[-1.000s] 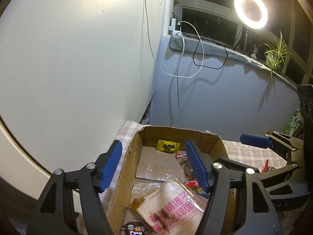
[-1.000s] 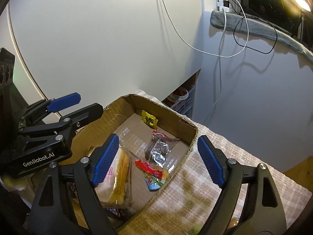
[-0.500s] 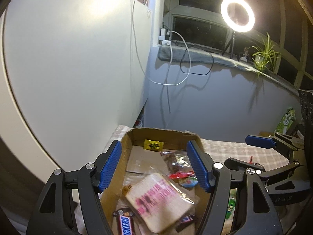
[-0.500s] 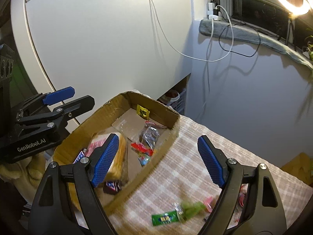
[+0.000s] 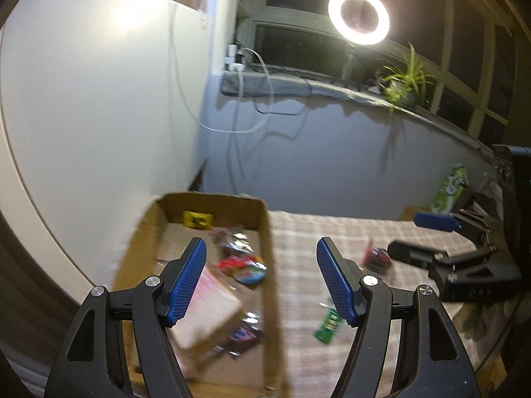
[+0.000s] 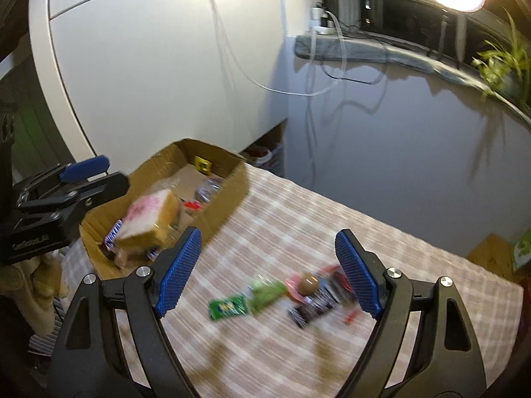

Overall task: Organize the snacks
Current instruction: 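Grasp the green candy with the left tool while the right tool grasps the red-sealed chocolate bag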

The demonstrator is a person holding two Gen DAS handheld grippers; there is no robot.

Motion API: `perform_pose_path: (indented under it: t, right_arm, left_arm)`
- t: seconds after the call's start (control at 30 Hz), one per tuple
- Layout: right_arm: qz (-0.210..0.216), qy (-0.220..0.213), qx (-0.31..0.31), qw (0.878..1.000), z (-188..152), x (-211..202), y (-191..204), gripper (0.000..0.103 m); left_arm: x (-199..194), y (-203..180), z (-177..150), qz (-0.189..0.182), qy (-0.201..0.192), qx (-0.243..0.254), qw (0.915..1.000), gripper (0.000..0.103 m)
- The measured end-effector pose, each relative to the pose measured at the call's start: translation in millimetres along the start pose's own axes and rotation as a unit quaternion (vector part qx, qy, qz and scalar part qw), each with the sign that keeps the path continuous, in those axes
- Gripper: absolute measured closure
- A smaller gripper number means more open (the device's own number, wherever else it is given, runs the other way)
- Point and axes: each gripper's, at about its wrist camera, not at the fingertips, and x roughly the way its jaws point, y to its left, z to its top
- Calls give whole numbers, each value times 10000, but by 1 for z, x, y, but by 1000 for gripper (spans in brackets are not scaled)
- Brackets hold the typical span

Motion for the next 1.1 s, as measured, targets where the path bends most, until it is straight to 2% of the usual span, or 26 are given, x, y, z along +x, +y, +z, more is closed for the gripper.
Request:
perform_pose_path:
  t: [0.17,0.33,0.47,0.53,0.6,0.73,0.8,1.1]
  right_arm:
    - [-114,151,346,9992,-23,-5,-39,18]
    - [-172,292,721,9968,-43,-4,-73,18]
    - [-126,349,955,9947,-51,0,-93,18]
    - [-71,389,982,9944,-55,4,-100,18]
    - [-27,447,928,9947,-58,8,-102,18]
    - [49,628,808,9947,-65,20,-102,19]
    - [63,709,693,9950,-67,28,-100,25]
    - [-125,703,78,9974,-52,53,-94,25]
  left_arm:
    - [8,-24,-16,-316,250,58,9992,35]
    - [23,-52,-34,-644,588,245,9959,49]
    - [33,-65,-51,-762,860,309,9929,53]
    - [41,-71,-60,-755,1008,370,9913,59]
    - [50,-74,-66,-682,1143,462,9900,60]
    - [64,-78,-73,-576,1303,542,9883,60]
    - [69,-78,-76,-551,1356,559,9876,60]
    - [92,-78,-81,-334,1515,777,9848,60]
